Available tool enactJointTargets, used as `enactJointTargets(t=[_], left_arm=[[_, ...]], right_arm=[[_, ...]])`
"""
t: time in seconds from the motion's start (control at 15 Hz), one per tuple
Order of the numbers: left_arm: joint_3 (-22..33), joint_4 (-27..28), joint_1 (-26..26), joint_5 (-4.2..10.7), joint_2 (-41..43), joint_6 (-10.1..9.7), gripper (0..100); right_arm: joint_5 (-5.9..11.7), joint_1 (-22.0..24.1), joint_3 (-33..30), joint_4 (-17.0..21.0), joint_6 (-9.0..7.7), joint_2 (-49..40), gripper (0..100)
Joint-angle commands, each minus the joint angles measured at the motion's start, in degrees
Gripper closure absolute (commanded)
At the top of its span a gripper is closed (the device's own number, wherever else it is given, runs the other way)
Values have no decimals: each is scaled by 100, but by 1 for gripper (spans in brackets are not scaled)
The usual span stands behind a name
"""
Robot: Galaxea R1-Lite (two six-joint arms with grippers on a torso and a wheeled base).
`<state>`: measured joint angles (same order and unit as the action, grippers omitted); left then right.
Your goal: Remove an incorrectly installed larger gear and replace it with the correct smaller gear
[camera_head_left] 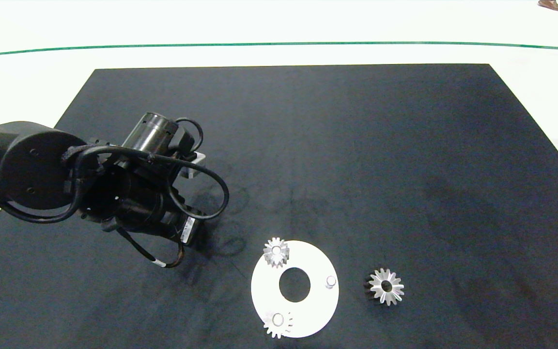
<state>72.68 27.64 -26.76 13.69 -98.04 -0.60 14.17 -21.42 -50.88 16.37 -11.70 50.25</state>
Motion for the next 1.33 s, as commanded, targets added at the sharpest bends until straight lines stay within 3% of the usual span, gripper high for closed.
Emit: enactJointTargets(t=[0.07, 0.33, 0.53, 0.67, 0.87, 1.07, 1.33], left_arm=[[18, 5, -128, 2, 364, 42, 78], [53, 154, -392, 11, 1050, 86, 78], [27, 497, -1420, 64, 1551, 69, 78], [141, 497, -2070, 336, 1542, 51, 78], [264, 506, -2615, 380, 1138, 33, 78], [607, 506, -2993, 389, 540, -11, 78], [1161, 796, -3389, 617, -189, -204, 78]], right_arm=[[7, -3, -1, 6, -7, 2, 0], [16, -3, -9, 6, -7, -24, 0], [16, -11, -1, 6, -43, -59, 0], [-2, -11, 35, 6, -130, -86, 0], [-397, -29, 52, 6, -218, -288, 0], [-432, -29, 43, 6, -254, -349, 0], [-441, -29, 61, 6, -254, -296, 0]])
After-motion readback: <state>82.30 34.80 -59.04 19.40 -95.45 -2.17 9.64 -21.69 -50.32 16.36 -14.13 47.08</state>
